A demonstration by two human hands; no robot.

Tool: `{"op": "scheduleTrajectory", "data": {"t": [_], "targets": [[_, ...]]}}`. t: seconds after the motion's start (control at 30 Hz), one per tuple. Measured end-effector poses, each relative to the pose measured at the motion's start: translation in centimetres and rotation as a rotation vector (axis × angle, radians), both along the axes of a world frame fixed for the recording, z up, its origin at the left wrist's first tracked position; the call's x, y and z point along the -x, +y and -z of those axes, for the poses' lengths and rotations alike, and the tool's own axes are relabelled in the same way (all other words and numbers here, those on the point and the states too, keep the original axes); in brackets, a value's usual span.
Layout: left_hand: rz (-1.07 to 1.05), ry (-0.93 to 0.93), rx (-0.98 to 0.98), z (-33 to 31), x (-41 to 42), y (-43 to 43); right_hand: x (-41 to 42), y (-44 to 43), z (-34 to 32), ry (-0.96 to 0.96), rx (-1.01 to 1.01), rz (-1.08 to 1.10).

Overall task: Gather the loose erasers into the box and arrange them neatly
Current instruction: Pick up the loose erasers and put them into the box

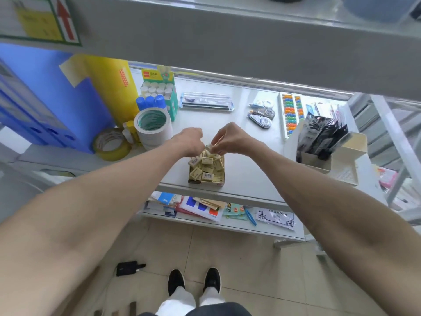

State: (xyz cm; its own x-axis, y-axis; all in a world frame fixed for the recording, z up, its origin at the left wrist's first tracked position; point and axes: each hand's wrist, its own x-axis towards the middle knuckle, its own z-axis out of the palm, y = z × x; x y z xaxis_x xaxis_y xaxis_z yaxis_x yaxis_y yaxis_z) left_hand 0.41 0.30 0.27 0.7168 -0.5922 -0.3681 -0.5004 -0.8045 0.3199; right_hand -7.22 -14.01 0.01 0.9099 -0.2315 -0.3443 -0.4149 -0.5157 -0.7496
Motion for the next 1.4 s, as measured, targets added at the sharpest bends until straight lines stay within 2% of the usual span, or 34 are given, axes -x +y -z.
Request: {"op": "scheduleTrajectory", "data": {"t": [0.1, 0.3, 0.5, 0.6, 0.7, 0.87, 1.13, 1.4], "targets": [[-0.010, -0.006, 0.005, -0.1, -0.2, 0.7, 0.3, 0.9, 0.1, -0.004, 0.003, -0.016], [-0.046, 0.013, 0.038, 0.3, -0.4, 2.2, -0.9, 2.7, 0.6, -0.063, 0.196, -0.065], [-0.051, 0.023, 0.061, 0.3, -0.9, 2.5, -2.0, 3.0, 0.2, 0.052, 0.284, -0.197], [-0.066, 0.009, 0.079, -0.2, -1.3, 2.2, -2.4, 2.7, -0.1, 0.060, 0.279, -0.244], [-0.091, 0.012, 0.096, -0.4, -1.4, 2.1, -2.8, 1.8, 0.0, 0.005, 0.206, -0.141], [-0.147, 0.058, 0.102, 0.3, -1.3, 2.8, -3.7, 0.2, 0.6, -0.026, 0.233, -0.048], [-0.165, 0.089, 0.094, 0.6, 0.2, 3.9, -7.9, 1.3, 1.8, -0.025, 0.280, -0.172], [-0.178, 0.033, 0.099, -0.1, 1.0, 4.6, -10.4, 3.8, 4.3, 0.012, 0.293, -0.259]]}}
